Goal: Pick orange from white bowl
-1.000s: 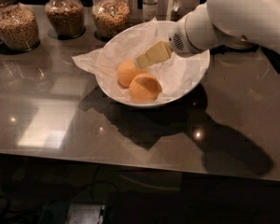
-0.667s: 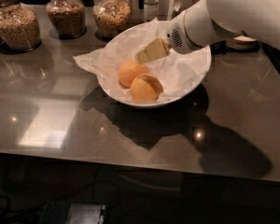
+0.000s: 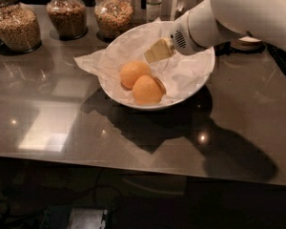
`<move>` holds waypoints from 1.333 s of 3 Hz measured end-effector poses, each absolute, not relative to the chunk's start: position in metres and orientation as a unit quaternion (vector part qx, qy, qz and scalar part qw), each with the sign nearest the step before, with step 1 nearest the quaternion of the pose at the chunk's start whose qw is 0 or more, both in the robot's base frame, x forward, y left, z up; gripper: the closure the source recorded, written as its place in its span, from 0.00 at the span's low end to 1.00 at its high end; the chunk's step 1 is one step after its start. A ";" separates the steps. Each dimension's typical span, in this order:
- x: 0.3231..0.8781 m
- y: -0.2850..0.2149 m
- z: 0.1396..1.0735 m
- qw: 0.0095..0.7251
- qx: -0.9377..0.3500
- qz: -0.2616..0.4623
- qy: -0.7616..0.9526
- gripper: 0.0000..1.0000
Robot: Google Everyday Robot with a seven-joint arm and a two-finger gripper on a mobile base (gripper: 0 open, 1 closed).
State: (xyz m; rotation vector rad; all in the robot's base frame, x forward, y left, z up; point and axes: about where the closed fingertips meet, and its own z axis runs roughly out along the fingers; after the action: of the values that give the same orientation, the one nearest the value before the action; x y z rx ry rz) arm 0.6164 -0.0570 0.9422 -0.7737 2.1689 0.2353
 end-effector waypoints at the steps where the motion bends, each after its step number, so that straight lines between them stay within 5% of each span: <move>1: 0.606 -0.062 0.936 0.377 -0.308 0.096 0.868 0.20; 4: 0.572 -0.081 0.928 0.288 -0.339 0.088 0.891 0.19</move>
Offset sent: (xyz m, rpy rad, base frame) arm -0.0386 -0.0327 -0.0144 -0.1147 0.2096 0.0276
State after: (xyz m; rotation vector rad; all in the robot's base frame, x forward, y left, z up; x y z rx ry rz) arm 0.5719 -0.0805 0.9283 -0.9040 2.3798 0.2362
